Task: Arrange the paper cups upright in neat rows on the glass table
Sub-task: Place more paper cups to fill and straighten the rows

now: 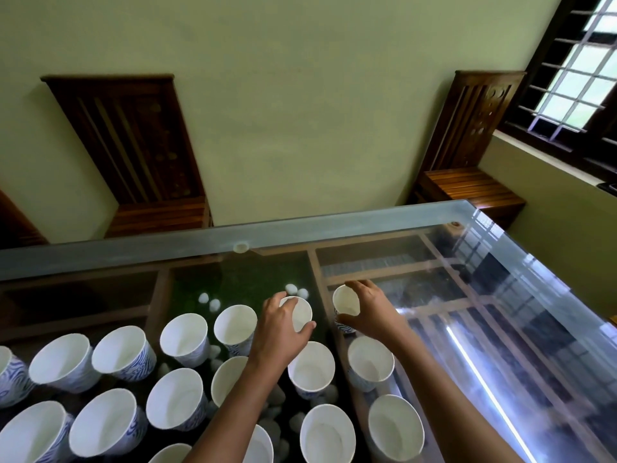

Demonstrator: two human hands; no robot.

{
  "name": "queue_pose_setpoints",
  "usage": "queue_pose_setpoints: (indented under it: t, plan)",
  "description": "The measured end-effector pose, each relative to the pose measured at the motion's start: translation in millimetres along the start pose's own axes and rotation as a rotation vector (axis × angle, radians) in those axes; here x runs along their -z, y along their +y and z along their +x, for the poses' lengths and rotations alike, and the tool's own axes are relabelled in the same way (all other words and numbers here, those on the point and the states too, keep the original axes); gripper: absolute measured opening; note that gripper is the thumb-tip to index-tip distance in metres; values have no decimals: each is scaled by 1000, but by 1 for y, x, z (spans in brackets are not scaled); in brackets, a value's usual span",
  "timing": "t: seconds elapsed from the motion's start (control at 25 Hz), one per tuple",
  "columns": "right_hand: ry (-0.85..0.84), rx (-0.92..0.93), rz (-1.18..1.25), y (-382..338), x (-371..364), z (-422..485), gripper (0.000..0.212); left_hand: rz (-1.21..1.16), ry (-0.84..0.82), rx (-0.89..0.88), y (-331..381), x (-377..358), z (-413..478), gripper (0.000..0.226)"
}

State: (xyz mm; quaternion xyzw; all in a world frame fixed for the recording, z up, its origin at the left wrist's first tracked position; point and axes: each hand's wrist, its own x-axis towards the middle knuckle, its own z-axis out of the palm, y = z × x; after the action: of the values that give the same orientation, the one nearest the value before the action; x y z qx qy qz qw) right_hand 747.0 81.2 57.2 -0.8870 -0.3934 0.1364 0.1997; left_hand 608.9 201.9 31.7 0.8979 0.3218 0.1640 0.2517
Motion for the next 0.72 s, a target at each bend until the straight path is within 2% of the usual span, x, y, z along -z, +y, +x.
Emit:
queue_pose_setpoints:
  t: [0.32,0.72]
  plan:
    - [7,64,30,1,-7,-4,73,-26,-4,18,-5,-3,2,54]
    - [43,27,70,0,-10,-6,72,-11,-5,3,-5,-2,0,55]
